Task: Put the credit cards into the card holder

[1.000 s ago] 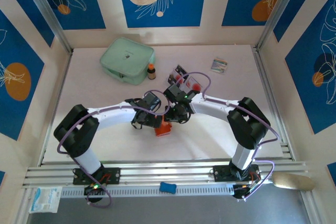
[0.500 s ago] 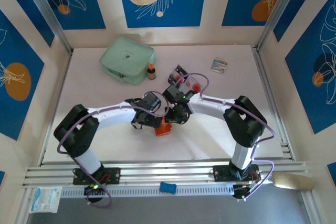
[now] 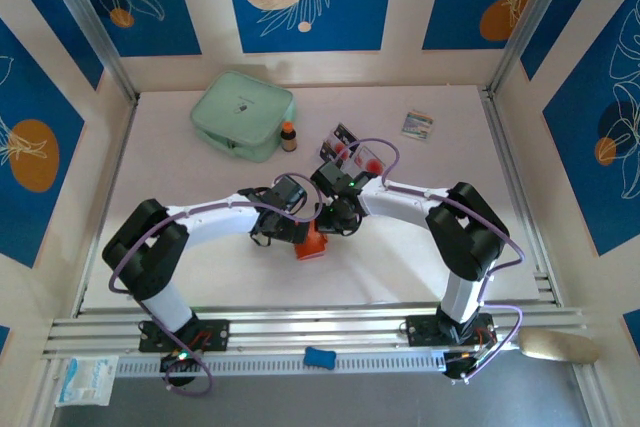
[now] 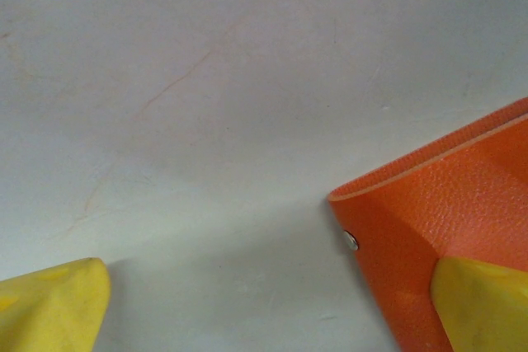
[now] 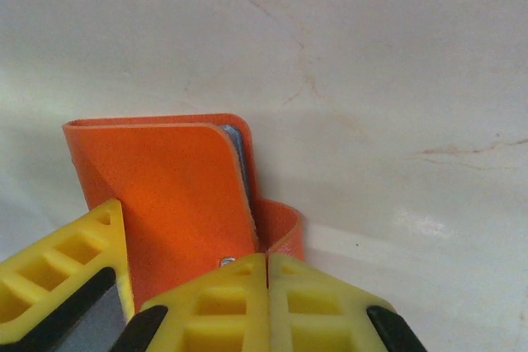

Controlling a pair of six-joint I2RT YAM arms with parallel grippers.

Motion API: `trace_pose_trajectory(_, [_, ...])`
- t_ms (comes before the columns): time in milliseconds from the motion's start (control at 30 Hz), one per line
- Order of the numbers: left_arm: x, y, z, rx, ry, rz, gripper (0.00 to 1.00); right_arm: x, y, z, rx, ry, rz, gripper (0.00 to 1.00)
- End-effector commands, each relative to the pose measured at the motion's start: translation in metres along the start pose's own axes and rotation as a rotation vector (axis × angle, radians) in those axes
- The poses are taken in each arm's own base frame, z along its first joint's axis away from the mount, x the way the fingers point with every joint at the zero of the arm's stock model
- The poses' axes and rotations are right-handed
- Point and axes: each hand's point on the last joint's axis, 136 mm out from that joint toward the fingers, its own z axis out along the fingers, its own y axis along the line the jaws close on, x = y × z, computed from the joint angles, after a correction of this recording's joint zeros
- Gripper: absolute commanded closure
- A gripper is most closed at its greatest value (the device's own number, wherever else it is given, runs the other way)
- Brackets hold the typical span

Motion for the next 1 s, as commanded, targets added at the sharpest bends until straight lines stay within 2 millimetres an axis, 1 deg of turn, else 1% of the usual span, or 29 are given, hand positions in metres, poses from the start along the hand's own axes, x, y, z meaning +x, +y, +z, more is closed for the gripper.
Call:
trace_pose_trajectory(0, [0.028, 0.018, 0.013, -0.088, 0.092, 0.026, 0.00, 0.003, 0.006, -0.008, -0.048, 0.003, 0.000, 1.00])
trace_pose_trajectory(133, [0.028, 0.018, 0.013, -0.089, 0.094, 0.029, 0.00, 0.001, 0.016, -0.013, -0.121, -0.004, 0.011, 1.00])
trace_pose_trajectory(267, [0.029, 0.018, 0.014, -0.087, 0.095, 0.028, 0.00, -0.001, 0.023, -0.014, -0.152, -0.002, 0.016, 1.00])
trace_pose_trajectory(433, [0.029, 0.018, 0.014, -0.086, 0.094, 0.028, 0.00, 0.000, 0.025, -0.008, -0.160, 0.014, 0.020, 1.00])
trace_pose_trajectory(567, [0.029, 0.018, 0.014, -0.084, 0.093, 0.028, 0.00, 0.000, 0.025, -0.002, -0.159, 0.026, 0.027, 1.00])
trace_pose_trajectory(733, [0.029, 0.018, 0.014, -0.086, 0.094, 0.028, 0.00, 0.005, 0.024, 0.005, -0.150, 0.043, 0.026, 1.00])
trace_pose_trajectory(967, [0.029, 0.017, 0.015, -0.084, 0.095, 0.030, 0.00, 0.015, 0.014, 0.016, -0.126, 0.068, 0.043, 1.00])
